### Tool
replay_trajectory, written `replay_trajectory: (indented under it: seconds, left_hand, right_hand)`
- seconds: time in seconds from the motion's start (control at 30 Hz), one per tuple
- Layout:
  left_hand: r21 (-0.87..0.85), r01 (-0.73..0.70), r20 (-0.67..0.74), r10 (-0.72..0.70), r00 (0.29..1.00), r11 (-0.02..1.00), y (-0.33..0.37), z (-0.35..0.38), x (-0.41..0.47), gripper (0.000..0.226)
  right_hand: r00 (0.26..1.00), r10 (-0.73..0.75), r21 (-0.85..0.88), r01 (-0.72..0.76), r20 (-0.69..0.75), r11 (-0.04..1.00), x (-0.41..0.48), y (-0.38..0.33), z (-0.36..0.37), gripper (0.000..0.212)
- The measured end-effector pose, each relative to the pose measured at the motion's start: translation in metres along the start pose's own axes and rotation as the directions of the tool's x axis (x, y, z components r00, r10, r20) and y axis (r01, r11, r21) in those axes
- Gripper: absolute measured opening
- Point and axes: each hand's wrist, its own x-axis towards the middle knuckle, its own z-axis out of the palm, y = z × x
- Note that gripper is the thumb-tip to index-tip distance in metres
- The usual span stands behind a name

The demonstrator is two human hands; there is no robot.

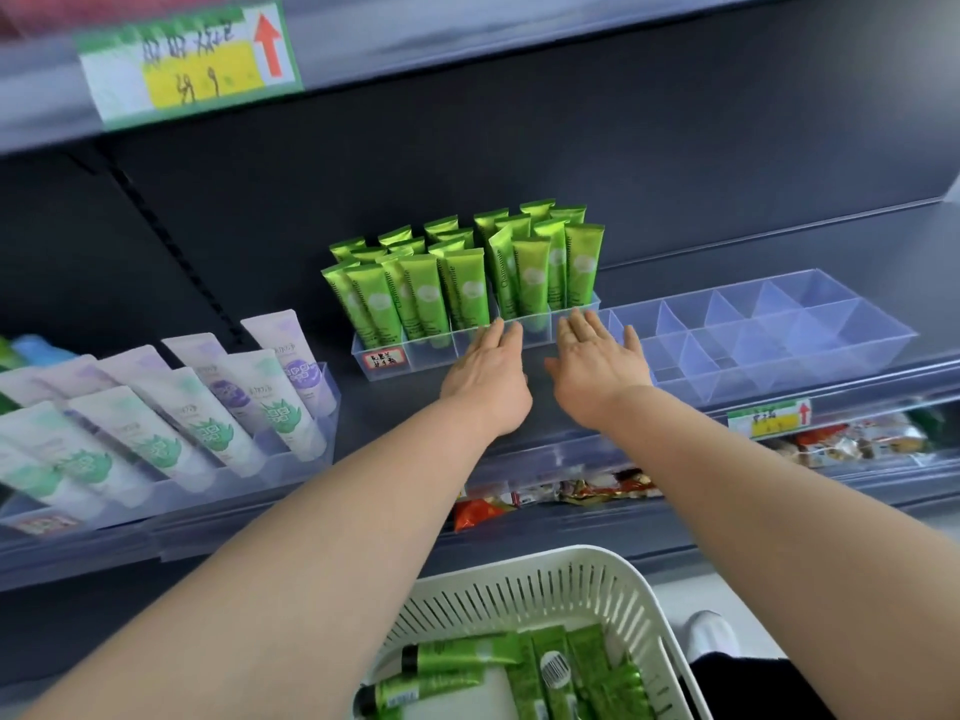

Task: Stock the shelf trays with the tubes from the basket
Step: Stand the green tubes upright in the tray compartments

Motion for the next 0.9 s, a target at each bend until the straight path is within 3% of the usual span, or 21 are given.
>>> replay_trajectory:
  seconds: [0.17, 0.33, 0.47, 0.7, 0.9]
  left_hand:
    - [0.024, -0.115, 0.044, 0.114, 0.992, 0.993, 0.042, -0.002, -0.013, 0.060]
    - [0.046, -0.264, 0.140, 0.255, 0.957, 0.963, 0.069, 0.000, -0.029, 0.035]
    - [0.121, -0.330, 0.165, 0.309, 0.937, 0.936, 0.070, 0.005, -0.043, 0.040]
    - [0.295, -0.191, 0.070, 0.179, 0.981, 0.936, 0.019, -0.011, -0.060, 0.031]
    - [0.428, -0.054, 0.027, 0.047, 0.999, 0.902, -0.048, -0.028, -0.089, 0.030]
  right_hand:
    - [0.992, 0.118, -0.028, -0.117, 0.035, 0.993, -0.030, 0.043, -0.010, 0.057]
    - [0.982, 0.188, -0.033, -0.188, 0.024, 0.982, -0.060, 0.073, -0.022, 0.041]
    - [0.981, 0.189, -0.027, -0.188, 0.036, 0.982, -0.072, 0.075, -0.025, 0.043]
    - [1.000, -0.003, 0.058, 0.003, -0.002, 0.998, -0.068, 0.031, -0.016, 0.049]
    - [0.994, -0.094, -0.096, 0.089, -0.053, 0.991, -0.071, -0.015, -0.003, 0.044]
